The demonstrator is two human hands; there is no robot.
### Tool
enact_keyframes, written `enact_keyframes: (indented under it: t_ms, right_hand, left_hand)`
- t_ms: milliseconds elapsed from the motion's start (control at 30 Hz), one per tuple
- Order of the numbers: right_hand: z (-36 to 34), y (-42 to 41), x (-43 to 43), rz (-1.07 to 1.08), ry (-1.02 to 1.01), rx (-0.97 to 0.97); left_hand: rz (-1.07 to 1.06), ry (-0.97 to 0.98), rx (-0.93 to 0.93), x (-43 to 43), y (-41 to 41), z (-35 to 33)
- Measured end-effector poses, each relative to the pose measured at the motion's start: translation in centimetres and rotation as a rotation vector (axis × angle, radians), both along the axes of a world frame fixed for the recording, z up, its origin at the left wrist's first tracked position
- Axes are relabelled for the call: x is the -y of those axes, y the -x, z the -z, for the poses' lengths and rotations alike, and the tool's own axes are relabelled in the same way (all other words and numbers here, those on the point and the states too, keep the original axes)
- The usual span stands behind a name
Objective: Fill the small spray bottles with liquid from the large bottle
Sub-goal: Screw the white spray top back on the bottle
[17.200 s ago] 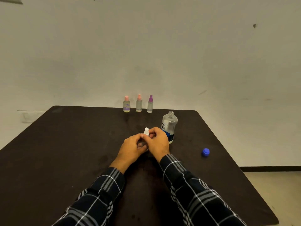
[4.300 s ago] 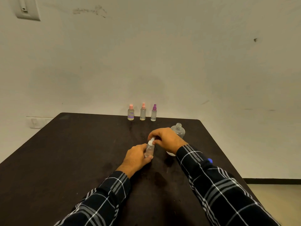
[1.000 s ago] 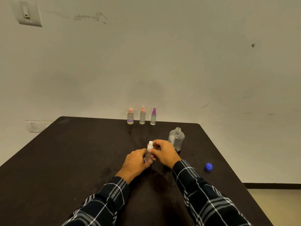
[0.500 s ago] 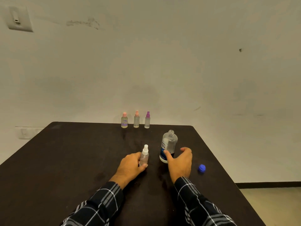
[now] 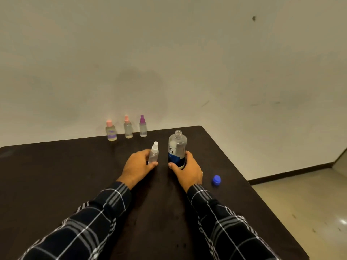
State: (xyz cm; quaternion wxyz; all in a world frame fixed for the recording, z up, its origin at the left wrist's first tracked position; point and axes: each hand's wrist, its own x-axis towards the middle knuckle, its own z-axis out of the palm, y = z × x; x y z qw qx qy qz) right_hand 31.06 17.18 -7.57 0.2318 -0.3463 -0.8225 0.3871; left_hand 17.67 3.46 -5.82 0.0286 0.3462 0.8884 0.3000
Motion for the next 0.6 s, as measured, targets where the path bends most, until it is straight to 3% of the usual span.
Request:
enact_keyframes:
  t_ms: [600]
  right_hand:
    - [2.0, 2.8, -2.7, 0.061, -0.1, 0.096]
  left_hand:
    - [-0.143, -0.139, 0.067, -10.7, 11.6, 1.4]
